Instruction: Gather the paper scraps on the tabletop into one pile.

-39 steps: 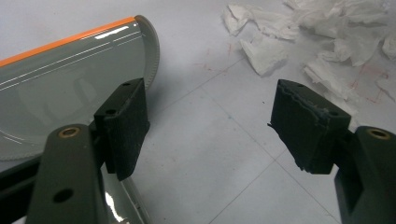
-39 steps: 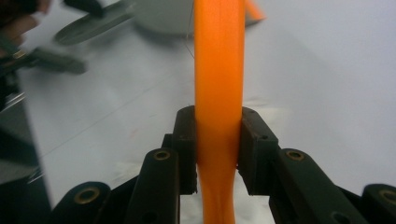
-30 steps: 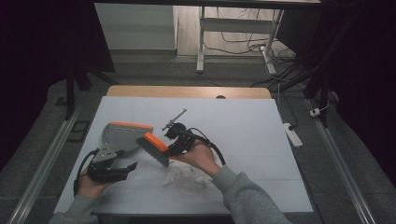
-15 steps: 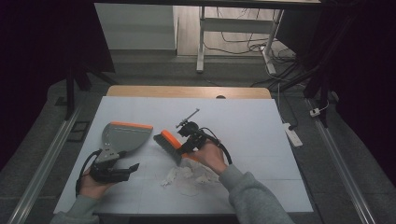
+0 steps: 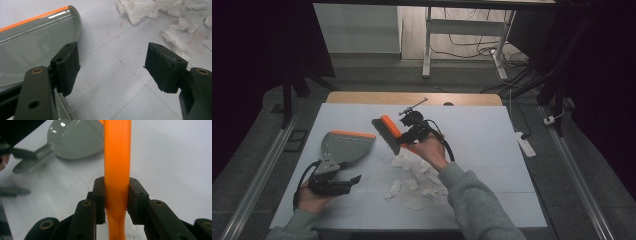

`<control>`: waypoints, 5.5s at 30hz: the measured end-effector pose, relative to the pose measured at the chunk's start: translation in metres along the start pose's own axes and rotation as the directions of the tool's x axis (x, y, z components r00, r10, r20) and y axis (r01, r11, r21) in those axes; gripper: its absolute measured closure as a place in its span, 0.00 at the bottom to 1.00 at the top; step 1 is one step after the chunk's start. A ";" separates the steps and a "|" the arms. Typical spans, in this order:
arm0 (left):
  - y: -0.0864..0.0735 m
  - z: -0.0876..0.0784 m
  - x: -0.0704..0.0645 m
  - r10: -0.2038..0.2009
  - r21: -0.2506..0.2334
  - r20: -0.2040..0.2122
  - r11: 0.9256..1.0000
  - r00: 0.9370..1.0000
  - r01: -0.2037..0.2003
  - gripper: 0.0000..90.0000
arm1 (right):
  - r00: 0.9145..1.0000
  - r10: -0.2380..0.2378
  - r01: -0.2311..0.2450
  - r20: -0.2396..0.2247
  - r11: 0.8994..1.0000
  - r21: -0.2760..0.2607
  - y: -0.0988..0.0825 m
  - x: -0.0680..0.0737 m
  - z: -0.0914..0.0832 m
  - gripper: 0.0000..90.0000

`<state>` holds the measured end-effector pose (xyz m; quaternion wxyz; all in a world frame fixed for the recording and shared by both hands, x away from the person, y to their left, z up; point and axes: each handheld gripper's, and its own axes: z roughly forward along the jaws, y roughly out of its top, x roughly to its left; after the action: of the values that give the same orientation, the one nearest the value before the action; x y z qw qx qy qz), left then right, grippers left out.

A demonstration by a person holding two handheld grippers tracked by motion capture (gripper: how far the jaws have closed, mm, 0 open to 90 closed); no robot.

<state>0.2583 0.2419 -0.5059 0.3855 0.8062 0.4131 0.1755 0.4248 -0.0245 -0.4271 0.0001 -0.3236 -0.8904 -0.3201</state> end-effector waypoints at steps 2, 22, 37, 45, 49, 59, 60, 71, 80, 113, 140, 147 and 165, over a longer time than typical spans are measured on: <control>0.000 0.000 0.000 0.000 0.002 0.002 1.000 1.000 0.000 0.31 | 1.000 0.015 -0.015 -0.003 1.000 0.003 0.003 -0.003 0.013 0.79; 0.000 0.004 -0.002 0.013 0.017 0.001 1.000 1.000 -0.013 0.31 | 0.994 0.087 -0.089 0.060 0.995 0.033 -0.050 -0.038 -0.019 0.79; -0.002 -0.001 0.004 -0.011 -0.001 -0.019 1.000 1.000 0.011 0.32 | 0.990 -0.091 0.093 -0.109 0.995 0.021 -0.053 0.027 -0.047 0.79; -0.004 -0.008 0.013 -0.042 -0.024 -0.044 0.999 0.998 0.041 0.32 | 0.972 -0.160 0.184 -0.173 0.974 0.133 -0.079 0.050 -0.034 0.79; -0.005 -0.009 0.016 -0.054 -0.029 -0.050 0.998 0.997 0.052 0.32 | 0.956 -0.199 0.240 -0.215 0.953 0.183 -0.087 0.063 -0.028 0.79; -0.005 -0.008 0.014 -0.046 -0.022 -0.048 0.999 0.998 0.045 0.32 | 0.948 -0.215 0.280 -0.233 0.912 0.300 -0.093 0.076 -0.005 0.79; -0.005 -0.008 0.014 -0.047 -0.022 -0.049 0.999 0.998 0.046 0.32 | 0.951 -0.211 0.275 -0.225 0.912 0.305 -0.091 0.074 -0.004 0.79; -0.006 -0.007 0.015 -0.047 -0.018 -0.046 0.999 0.998 0.047 0.32 | 0.995 -0.094 0.102 -0.041 0.955 0.279 -0.084 0.011 -0.024 0.79; -0.006 -0.006 0.014 -0.047 -0.014 -0.047 0.999 0.998 0.046 0.32 | 0.993 -0.115 0.119 -0.041 0.984 0.131 -0.079 0.009 -0.076 0.79; -0.007 -0.003 0.014 -0.043 0.003 -0.048 0.999 0.998 0.043 0.32 | 0.914 -0.368 0.403 -0.169 0.861 0.310 -0.137 0.002 -0.071 0.79; -0.006 -0.002 0.012 -0.031 0.002 -0.037 1.000 0.999 0.031 0.32 | 0.960 0.234 -0.253 0.153 0.961 0.115 -0.199 -0.051 -0.132 0.79; -0.007 -0.002 0.011 -0.029 0.003 -0.035 1.000 0.999 0.029 0.32 | 0.958 0.258 -0.268 0.123 0.961 0.067 -0.188 -0.051 -0.117 0.79; -0.007 -0.001 0.011 -0.028 0.008 -0.037 1.000 0.999 0.029 0.32 | 0.991 0.113 -0.111 0.067 0.993 -0.041 -0.166 -0.038 -0.148 0.79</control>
<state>0.2604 0.2537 -0.5108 0.3768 0.7986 0.4323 0.1829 0.3287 -0.2279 -0.4114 -0.0187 -0.3839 -0.8642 -0.3246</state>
